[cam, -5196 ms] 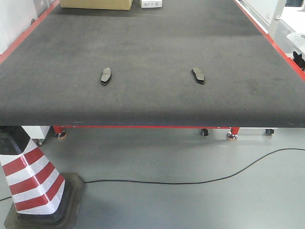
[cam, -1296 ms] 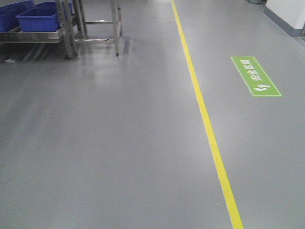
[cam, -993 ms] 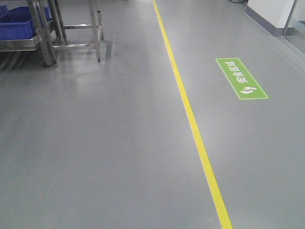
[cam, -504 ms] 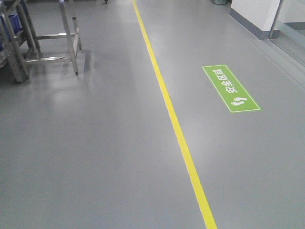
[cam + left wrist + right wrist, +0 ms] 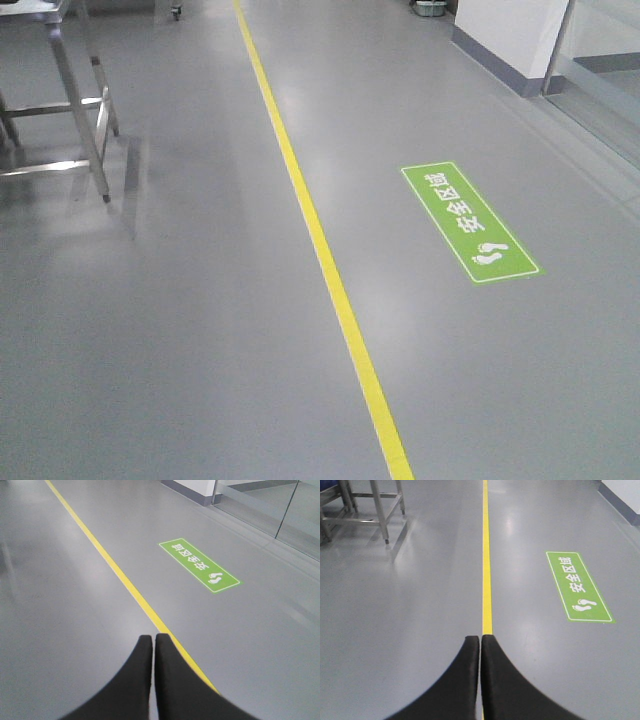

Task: Move and align brake pads A on conveyor
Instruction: 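Drive the base along the yellow floor line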

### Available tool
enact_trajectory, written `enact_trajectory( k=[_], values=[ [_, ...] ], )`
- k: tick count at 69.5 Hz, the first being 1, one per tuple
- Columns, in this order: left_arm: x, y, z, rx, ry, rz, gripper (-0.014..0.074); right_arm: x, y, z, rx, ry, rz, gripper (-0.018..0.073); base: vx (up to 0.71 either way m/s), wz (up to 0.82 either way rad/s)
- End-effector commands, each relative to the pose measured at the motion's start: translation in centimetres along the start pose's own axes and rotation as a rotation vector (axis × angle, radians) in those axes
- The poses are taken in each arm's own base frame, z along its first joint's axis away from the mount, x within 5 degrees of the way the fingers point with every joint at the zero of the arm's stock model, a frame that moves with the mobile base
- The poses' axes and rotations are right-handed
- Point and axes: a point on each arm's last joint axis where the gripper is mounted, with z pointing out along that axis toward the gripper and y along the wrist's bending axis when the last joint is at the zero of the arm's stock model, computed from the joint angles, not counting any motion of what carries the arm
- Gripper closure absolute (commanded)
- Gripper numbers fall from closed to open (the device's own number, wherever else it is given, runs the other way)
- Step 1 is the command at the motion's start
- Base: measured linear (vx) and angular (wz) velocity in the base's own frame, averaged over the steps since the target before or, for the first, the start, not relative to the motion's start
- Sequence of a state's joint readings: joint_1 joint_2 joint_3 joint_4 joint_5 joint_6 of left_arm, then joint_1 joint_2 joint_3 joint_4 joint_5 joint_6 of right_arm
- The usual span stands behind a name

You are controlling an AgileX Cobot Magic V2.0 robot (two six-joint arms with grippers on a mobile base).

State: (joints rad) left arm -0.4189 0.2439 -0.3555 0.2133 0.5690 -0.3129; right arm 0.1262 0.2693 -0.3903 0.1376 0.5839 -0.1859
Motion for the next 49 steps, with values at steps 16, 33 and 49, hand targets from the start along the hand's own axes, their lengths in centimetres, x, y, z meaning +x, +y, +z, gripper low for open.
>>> enact_trajectory(
  k=[16, 33, 49],
  values=[
    [-1.32, -0.26, -0.26, 0.024, -0.081, 0.0, 0.0603, -1.36, -0.14, -0.29, 0.014, -0.085, -0.006, 0.0566, 0.61, -0.03],
    [-1.33, -0.26, -0.26, 0.024, -0.082, 0.0, 0.0603, -1.36, -0.14, -0.29, 0.014, -0.085, -0.006, 0.0566, 0.64, 0.04],
    [-1.33, -0.26, -0.26, 0.024, -0.082, 0.0, 0.0603, -1.36, -0.14, -0.29, 0.014, -0.085, -0.006, 0.0566, 0.64, 0.06]
  ],
)
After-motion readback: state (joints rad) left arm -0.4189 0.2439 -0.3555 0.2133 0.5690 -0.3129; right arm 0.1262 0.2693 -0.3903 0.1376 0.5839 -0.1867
